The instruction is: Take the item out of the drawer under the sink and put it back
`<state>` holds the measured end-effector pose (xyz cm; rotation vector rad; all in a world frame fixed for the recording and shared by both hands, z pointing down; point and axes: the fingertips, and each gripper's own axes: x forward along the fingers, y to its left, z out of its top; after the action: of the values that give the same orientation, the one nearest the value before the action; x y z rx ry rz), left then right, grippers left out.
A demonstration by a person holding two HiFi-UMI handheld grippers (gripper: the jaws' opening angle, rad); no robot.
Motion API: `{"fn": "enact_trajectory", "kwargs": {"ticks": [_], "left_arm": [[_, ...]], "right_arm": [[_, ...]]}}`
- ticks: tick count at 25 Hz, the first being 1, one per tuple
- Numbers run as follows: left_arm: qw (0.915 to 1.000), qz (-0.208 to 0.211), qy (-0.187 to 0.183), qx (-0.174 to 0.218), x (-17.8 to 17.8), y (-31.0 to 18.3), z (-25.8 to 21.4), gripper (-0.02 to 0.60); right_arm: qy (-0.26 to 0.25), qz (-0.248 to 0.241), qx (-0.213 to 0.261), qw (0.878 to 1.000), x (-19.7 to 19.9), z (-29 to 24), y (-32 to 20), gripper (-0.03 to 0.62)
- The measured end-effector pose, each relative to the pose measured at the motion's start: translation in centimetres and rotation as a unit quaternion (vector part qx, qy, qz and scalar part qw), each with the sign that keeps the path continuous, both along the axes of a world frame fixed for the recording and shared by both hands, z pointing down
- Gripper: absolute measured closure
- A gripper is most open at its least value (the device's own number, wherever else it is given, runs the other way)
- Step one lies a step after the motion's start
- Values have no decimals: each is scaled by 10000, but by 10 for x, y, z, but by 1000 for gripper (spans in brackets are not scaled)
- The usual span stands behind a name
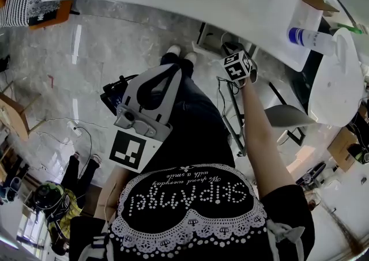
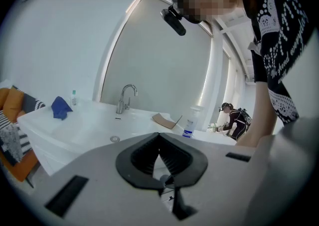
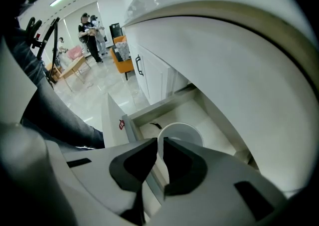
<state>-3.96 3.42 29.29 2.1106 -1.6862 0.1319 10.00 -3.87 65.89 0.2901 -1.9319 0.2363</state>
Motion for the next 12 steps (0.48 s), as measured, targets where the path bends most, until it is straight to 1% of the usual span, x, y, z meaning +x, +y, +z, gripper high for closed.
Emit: {"fn": "enact_trajectory", "kwargs": {"ticks": [3,8,12], "left_arm": [[10000,10,3,52,-1,2,-3,577],[9999,61,-1,102,-1,4,-5,577],[9998,75,4,157,-2,5,-7,577]], "right_arm": [[-117,169,95,9997,-2,-7,-1,566],[-145,366,228,9990,2,-13,-4,566],[-196,542,239,9981,3,-18,-5,566]]}}
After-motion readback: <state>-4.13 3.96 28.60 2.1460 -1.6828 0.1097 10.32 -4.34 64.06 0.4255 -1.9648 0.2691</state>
